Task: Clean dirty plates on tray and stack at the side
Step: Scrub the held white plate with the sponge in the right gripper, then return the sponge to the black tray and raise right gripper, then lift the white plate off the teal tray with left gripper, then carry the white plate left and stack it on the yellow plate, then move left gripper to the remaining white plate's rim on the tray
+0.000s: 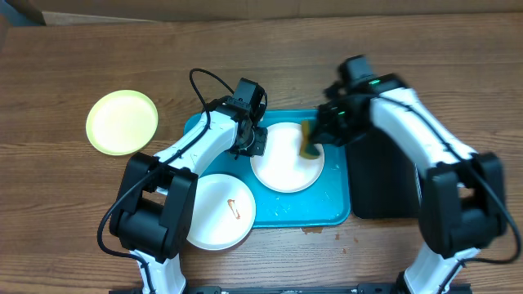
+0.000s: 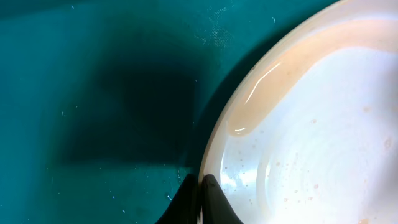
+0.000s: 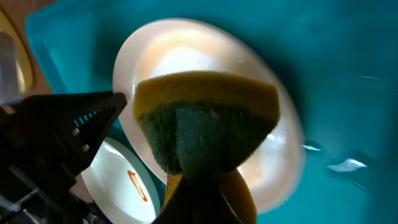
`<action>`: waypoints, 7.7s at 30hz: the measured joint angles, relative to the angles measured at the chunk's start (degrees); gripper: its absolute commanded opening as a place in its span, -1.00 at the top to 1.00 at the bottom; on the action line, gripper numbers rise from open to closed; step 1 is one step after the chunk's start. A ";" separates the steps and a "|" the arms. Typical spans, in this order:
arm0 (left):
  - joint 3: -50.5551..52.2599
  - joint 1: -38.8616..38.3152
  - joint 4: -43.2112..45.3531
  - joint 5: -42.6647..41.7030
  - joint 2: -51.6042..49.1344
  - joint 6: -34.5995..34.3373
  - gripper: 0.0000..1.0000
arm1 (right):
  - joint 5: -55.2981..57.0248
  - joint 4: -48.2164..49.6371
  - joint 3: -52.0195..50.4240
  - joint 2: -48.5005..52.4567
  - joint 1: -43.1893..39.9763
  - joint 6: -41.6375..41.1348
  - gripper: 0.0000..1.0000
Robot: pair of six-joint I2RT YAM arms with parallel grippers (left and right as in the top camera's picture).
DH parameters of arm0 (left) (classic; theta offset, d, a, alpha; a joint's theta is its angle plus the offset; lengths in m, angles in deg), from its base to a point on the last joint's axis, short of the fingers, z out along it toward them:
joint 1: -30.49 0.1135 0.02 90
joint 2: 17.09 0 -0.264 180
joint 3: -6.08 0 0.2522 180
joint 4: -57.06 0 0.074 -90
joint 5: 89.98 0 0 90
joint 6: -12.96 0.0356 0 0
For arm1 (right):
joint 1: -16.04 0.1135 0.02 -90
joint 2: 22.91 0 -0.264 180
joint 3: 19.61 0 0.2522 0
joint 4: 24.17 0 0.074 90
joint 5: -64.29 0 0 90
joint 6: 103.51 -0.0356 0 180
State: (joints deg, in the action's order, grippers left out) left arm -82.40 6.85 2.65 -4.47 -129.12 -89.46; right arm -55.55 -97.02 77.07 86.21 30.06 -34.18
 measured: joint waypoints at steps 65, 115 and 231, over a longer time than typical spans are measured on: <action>0.44 0.00 -1.07 -2.60 -0.24 -1.55 0.92 | 28.55 -1.92 2.27 -3.10 -28.87 5.68 -1.00; -28.94 -34.23 -7.54 38.60 -1.16 -4.68 0.92 | 28.57 -1.86 2.27 -3.10 -28.87 5.68 -1.00; -23.98 53.66 -28.06 -12.59 -1.18 -4.55 -0.40 | 28.55 -1.86 2.27 -3.10 -28.87 5.68 -1.00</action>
State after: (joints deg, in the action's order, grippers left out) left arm -106.38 60.51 -25.41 -17.06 -130.30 -94.01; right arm -27.01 -98.88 79.34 83.10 1.19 -28.49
